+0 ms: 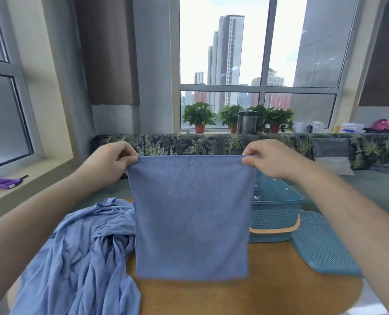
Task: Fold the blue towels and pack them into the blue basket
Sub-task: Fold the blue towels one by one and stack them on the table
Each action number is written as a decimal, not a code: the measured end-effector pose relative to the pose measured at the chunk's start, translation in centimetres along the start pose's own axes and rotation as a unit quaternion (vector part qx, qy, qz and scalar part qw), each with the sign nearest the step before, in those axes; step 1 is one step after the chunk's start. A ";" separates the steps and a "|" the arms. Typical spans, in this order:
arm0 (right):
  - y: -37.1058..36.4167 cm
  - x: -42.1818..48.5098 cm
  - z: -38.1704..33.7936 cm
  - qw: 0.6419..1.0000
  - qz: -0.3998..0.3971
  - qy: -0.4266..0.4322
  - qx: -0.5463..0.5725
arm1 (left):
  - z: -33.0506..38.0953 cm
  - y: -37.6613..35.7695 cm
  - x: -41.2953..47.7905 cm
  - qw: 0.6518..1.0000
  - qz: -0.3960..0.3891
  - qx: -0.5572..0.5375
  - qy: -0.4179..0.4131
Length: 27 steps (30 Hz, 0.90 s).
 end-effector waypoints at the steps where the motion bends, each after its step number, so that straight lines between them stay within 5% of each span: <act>1: -0.8 0.4 0.6 1.000 -0.002 -0.015 -0.006 | -0.3 -1.0 0.2 1.000 -0.012 0.012 0.000; 8: -8.4 2.6 4.9 0.993 0.021 -0.100 0.053 | -2.3 -8.1 1.6 0.995 -0.071 0.003 0.075; 18: -11.1 2.4 7.2 0.984 0.154 -0.024 0.087 | -2.4 -9.6 0.9 0.992 -0.026 -0.079 0.098; 27: -16.3 -9.1 10.0 0.991 0.015 -0.069 0.118 | -4.7 -14.7 -11.0 0.974 -0.173 -0.075 0.125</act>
Point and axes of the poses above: each hand's wrist, its own x-axis towards the middle knuckle, its own y-axis out of the back of the hand, z = x × y, the point moved 2 cm from there along x, towards the middle knuckle, and after that the axes turned 9 degrees about x, right-handed, at the moved point
